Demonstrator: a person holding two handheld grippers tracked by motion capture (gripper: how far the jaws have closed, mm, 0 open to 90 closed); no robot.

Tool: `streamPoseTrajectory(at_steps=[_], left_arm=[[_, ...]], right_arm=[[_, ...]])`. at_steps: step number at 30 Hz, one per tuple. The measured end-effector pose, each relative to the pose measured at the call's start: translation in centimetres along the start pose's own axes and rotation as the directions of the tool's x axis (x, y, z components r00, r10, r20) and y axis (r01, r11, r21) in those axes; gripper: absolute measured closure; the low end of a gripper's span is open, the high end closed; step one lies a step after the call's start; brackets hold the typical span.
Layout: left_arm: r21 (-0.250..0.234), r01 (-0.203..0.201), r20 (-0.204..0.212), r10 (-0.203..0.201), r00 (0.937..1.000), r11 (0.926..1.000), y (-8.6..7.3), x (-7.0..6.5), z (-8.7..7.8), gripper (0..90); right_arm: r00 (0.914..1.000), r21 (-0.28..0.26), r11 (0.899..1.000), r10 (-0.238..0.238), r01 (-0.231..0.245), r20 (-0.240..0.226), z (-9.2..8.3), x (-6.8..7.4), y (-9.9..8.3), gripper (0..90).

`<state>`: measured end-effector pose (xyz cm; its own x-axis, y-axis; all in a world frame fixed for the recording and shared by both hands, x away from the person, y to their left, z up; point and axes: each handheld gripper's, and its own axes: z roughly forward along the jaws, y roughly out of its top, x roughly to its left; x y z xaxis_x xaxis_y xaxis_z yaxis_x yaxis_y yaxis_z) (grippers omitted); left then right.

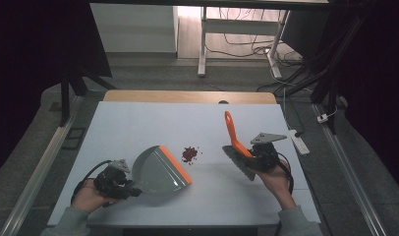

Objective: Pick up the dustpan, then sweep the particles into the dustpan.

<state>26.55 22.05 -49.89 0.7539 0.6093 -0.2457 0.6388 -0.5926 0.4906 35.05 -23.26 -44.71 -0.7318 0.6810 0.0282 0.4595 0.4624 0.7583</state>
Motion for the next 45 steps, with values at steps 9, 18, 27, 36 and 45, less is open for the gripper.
streamPoseTrajectory(at_steps=[9,18,27,36,45], left_arm=[[0.017,0.004,0.005,-0.004,1.0,0.9998,0.0,0.0,0.5,61.6],[0.024,0.015,0.009,-0.015,0.9999,0.9996,0.1,0.1,0.9,61.6],[0.024,0.014,0.019,-0.014,0.9997,0.9996,0.2,0.0,1.0,61.6],[0.026,0.009,0.027,-0.01,0.9996,0.9996,0.3,0.0,1.2,61.6],[0.027,0.0,0.039,-0.001,0.9992,0.9996,0.4,0.0,1.3,61.6]], right_arm=[[0.9999,-0.011,1.0,-0.012,0.012,-0.01,0.5,0.5,0.6,70.8],[0.9996,0.001,1.0,-0.026,0.026,-0.013,3.2,0.7,2.9,70.8],[0.9986,0.019,0.998,-0.052,0.052,-0.013,6.5,1.5,5.7,70.8],[0.9987,0.063,0.997,-0.051,0.051,-0.007,9.7,1.2,6.9,70.8],[0.9985,0.115,0.992,-0.046,0.043,0.029,12.0,0.6,7.7,70.8]])
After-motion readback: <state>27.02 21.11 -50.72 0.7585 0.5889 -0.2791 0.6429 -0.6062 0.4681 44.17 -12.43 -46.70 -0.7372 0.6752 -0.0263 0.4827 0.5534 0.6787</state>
